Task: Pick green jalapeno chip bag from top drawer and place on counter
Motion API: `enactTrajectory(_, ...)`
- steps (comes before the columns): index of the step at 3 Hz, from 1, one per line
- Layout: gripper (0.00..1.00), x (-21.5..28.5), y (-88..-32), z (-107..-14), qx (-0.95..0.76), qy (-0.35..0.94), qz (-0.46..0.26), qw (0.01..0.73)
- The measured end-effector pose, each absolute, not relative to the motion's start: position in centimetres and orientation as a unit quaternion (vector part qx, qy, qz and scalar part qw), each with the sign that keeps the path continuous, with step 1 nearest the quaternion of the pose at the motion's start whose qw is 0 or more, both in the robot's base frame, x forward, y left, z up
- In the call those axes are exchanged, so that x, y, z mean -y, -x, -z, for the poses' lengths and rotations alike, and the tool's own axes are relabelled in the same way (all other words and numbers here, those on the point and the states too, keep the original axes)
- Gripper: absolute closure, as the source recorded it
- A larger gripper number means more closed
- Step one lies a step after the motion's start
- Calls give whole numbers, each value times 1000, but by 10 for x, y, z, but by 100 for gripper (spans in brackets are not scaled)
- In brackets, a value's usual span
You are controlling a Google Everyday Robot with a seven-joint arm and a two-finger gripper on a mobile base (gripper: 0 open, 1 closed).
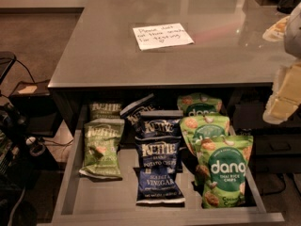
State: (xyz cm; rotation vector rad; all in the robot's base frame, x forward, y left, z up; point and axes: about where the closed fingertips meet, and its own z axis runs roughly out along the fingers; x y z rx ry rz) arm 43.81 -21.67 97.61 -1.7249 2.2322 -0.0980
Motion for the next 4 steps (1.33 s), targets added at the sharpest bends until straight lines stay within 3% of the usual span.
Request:
enactTrajectory(2, 0, 209, -434, -974, -777, 606, 23, 172)
enactTrajectory(4, 0, 143, -421, -934, -757, 612, -52, 223)
